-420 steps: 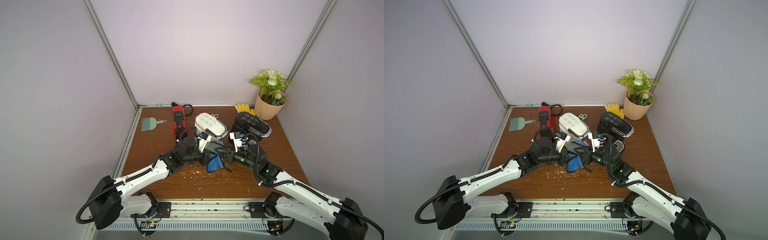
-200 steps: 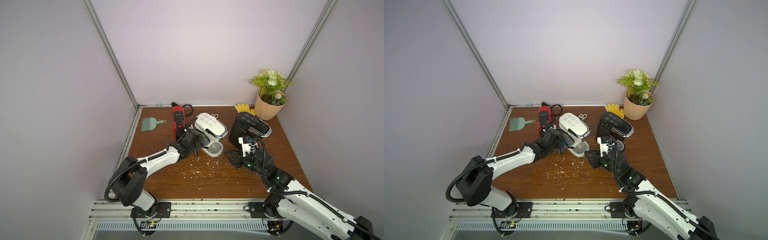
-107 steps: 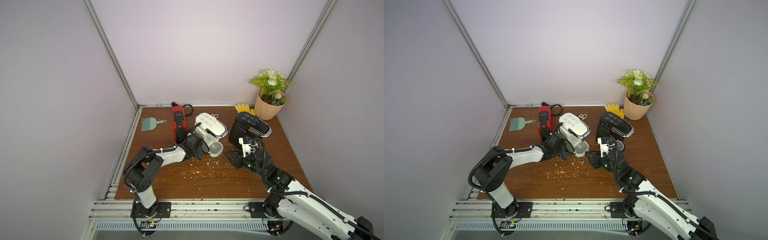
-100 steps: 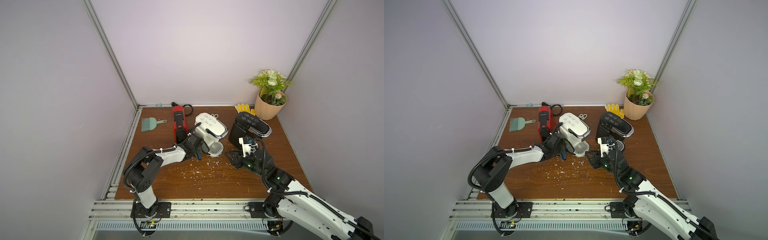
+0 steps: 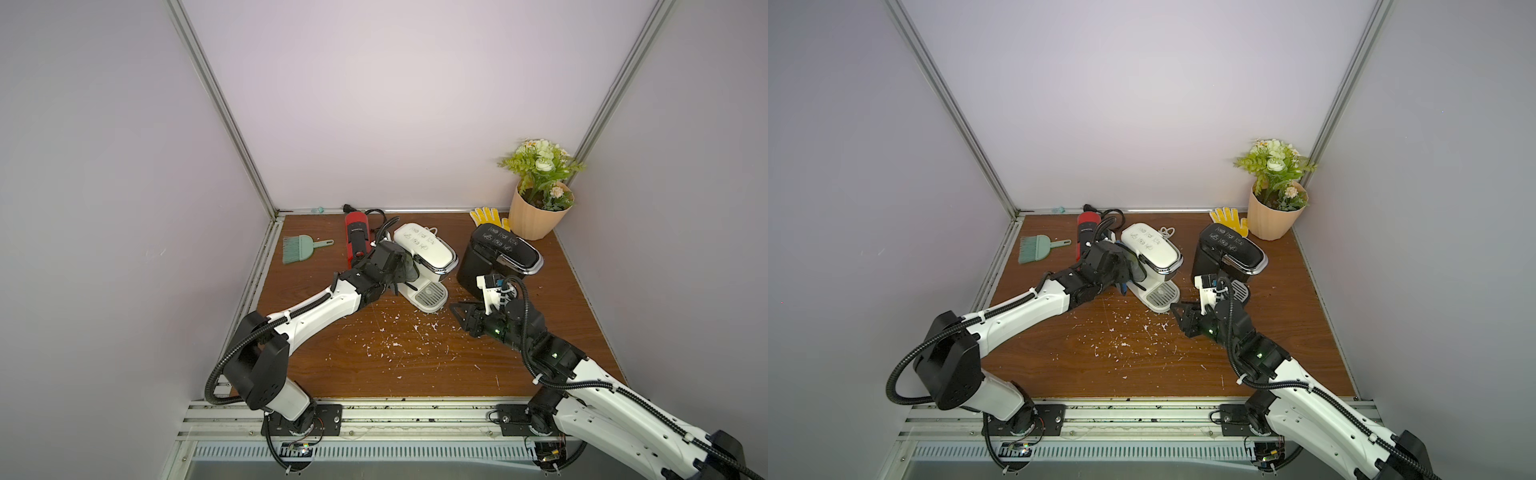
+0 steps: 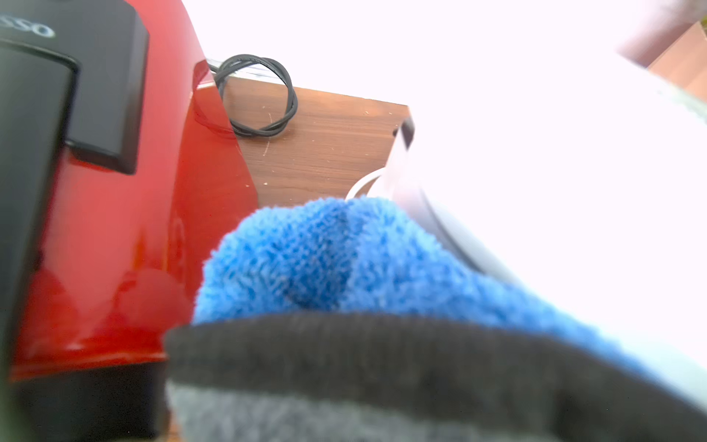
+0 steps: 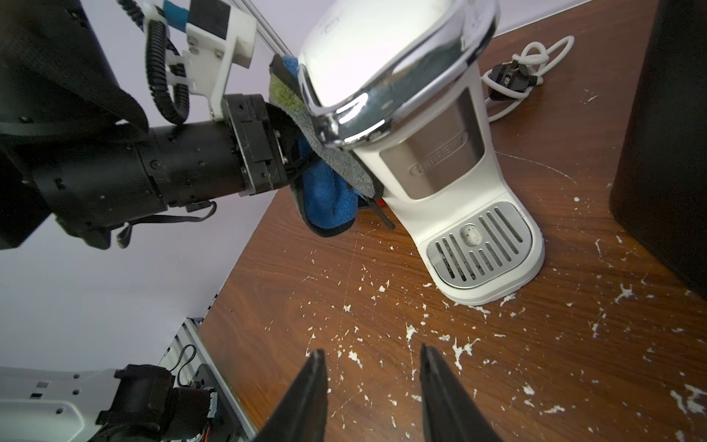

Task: Wipe the surface of a coffee machine
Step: Wipe the dirt from the surface of the coffee machine.

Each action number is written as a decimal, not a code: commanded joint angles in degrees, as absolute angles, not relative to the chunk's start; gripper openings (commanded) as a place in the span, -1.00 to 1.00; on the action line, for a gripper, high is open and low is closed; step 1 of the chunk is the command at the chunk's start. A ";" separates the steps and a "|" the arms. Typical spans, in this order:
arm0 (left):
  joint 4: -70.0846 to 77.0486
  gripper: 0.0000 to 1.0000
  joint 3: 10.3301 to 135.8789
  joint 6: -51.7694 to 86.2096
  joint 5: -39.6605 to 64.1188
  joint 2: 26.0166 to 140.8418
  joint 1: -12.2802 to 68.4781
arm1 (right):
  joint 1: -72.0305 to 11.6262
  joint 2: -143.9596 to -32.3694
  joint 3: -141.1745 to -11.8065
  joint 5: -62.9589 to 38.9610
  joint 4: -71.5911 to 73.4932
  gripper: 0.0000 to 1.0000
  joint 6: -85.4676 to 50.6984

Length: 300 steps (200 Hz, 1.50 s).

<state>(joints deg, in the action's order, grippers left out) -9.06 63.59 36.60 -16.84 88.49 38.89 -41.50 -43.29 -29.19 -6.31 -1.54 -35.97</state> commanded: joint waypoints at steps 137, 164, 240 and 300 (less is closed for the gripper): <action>-9.33 -0.99 70.65 33.19 -18.05 106.79 37.24 | -41.34 -44.47 -30.18 -5.89 -0.79 -0.13 -34.45; -8.25 -0.98 70.02 32.65 -17.21 108.18 34.82 | -41.39 -44.30 -30.23 -5.89 -1.17 -0.14 -34.37; -5.57 -0.98 66.77 32.54 -12.86 106.79 27.51 | -41.38 -43.42 -29.62 -5.17 -1.68 -0.13 -34.53; -5.83 -0.99 64.08 32.66 -13.25 103.89 23.25 | -41.34 -41.71 -29.82 -4.11 -3.82 -0.13 -34.08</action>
<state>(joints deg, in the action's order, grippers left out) -5.65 65.78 32.62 -9.74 106.52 28.69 -41.50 -43.46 -29.19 -5.82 -3.79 -35.05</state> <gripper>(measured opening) 0.122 0.435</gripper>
